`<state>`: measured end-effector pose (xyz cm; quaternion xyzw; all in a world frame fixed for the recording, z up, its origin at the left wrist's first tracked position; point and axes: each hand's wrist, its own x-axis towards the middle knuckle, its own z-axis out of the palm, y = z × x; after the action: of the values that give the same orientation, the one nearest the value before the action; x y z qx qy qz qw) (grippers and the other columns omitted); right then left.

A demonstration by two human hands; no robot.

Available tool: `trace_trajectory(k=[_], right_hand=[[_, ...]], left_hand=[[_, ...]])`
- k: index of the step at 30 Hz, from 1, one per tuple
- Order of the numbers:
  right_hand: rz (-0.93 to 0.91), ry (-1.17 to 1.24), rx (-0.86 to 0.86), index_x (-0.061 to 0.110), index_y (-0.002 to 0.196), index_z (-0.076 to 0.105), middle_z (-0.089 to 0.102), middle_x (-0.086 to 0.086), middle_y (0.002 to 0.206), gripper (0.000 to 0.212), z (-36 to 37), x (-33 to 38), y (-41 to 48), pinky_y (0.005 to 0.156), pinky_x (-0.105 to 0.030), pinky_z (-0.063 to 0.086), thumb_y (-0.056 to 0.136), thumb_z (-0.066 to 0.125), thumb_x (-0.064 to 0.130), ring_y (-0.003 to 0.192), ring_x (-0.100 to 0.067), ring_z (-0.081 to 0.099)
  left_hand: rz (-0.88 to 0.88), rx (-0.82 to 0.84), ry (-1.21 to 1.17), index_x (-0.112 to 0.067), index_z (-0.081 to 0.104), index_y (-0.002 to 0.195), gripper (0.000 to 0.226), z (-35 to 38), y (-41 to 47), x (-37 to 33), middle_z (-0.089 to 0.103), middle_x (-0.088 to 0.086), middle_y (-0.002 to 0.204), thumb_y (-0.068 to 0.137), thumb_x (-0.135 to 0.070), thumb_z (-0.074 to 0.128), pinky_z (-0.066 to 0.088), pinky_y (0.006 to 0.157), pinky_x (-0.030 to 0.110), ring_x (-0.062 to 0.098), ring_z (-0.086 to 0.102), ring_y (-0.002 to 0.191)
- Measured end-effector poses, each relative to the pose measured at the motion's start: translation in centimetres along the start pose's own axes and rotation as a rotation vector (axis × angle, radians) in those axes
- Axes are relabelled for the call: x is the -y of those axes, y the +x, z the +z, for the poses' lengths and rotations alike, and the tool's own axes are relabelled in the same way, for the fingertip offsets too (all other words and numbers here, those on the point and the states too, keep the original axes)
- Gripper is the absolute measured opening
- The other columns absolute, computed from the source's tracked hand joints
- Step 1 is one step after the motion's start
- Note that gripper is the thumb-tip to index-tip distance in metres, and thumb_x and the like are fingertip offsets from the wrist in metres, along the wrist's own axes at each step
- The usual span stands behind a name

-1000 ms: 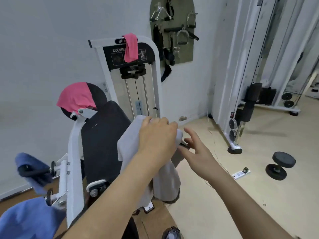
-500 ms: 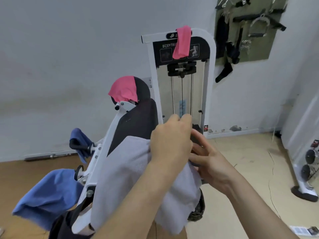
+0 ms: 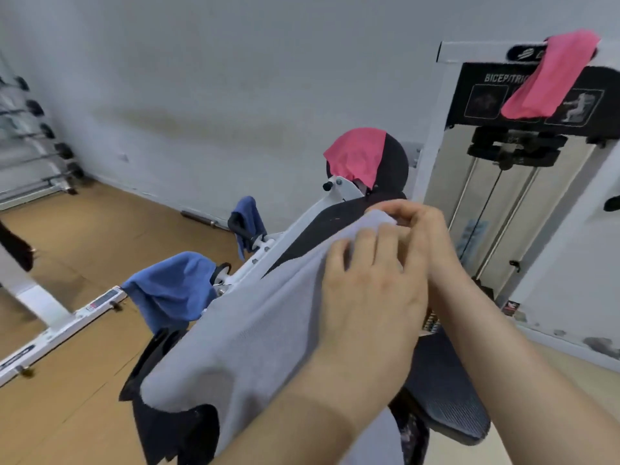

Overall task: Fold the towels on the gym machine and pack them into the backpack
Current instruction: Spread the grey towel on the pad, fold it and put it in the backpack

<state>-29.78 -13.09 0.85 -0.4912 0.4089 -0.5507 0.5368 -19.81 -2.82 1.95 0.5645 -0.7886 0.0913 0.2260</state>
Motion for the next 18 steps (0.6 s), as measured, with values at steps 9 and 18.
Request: trace_trajectory(k=[9, 18], right_hand=[[-0.219, -0.111, -0.153, 0.011, 0.083, 0.072, 0.07, -0.004, 0.072, 0.033, -9.2, 2.3, 5.0, 0.06, -0.028, 0.054, 0.081, 0.05, -0.014, 0.07, -0.018, 0.065], [0.007, -0.189, -0.477, 0.012, 0.09, 0.059, 0.06, -0.01, 0.08, 0.012, -29.7, -1.2, 12.2, 0.065, -0.04, 0.048, 0.084, 0.05, 0.008, 0.069, -0.022, 0.055]], left_hand=[[-0.286, 0.424, 0.421, -0.026, 0.021, 0.141, 0.062, 5.9, 1.2, -2.4, 0.042, 0.008, 0.132, 0.09, -0.02, 0.056, 0.033, 0.092, 0.041, 0.03, 0.039, 0.123], [-0.47, 0.461, 0.406, -0.033, 0.02, 0.141, 0.079, 13.6, 4.8, -6.7, 0.032, 0.005, 0.133, 0.08, -0.028, 0.071, 0.035, 0.098, 0.05, 0.03, 0.032, 0.125]])
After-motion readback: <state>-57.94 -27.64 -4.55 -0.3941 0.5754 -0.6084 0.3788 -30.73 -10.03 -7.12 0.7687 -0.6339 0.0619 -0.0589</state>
